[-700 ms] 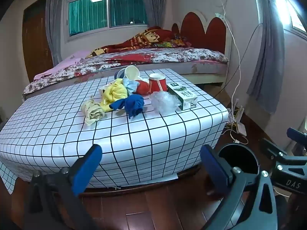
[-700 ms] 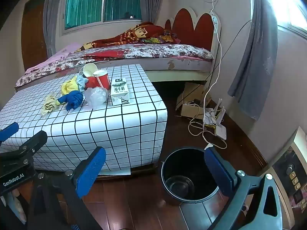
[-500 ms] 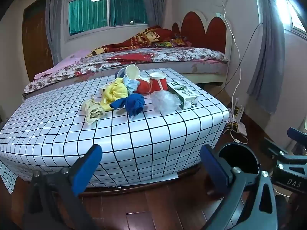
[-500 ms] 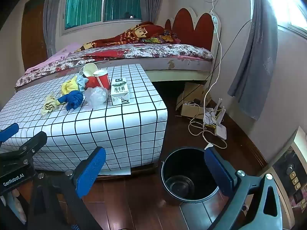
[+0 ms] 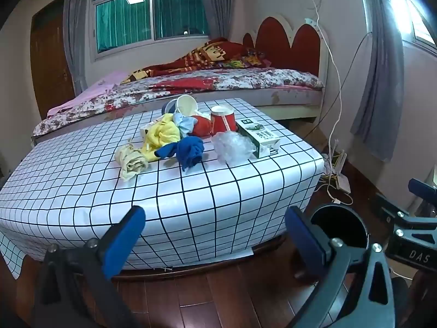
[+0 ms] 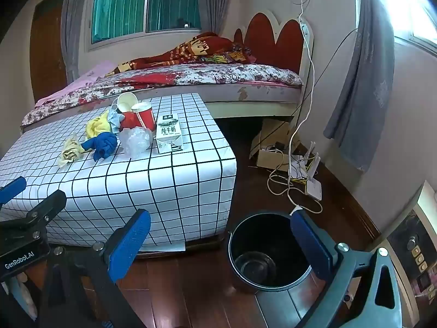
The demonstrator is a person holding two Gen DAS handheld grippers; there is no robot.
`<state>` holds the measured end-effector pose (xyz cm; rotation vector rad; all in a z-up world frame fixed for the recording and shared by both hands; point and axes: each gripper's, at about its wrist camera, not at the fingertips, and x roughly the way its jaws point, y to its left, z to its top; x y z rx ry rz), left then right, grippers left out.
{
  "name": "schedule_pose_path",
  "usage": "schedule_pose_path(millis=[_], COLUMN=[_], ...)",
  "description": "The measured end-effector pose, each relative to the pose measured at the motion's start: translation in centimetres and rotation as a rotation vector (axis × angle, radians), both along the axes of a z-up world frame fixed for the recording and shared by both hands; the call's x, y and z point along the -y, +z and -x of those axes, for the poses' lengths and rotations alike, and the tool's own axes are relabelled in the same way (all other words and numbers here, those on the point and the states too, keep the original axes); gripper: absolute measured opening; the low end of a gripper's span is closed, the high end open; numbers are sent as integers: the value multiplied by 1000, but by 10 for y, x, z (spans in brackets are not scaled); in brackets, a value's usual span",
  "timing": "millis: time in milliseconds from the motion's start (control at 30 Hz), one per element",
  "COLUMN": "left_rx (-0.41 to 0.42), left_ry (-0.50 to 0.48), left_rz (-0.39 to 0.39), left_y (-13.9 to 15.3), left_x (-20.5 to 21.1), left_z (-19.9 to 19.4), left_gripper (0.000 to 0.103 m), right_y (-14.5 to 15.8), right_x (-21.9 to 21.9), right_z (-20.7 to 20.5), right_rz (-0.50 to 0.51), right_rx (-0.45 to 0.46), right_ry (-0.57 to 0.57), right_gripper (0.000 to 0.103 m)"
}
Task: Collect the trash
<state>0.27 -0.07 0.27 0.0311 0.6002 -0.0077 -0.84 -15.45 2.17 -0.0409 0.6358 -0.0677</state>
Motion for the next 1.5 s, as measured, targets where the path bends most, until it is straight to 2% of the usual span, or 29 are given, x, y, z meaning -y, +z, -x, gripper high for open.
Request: schedule_pose_path(millis=[1500], left_rx=[-1], left_ry=[-8], left_rz=[2], left_y=[1], left_x=[6], left_z=[2], left_gripper=[102], right_y=[7], right_x=[4], right_z=[-1], right_rz=[-11], right_rx=[5], right_ry=[0], right_gripper=[103])
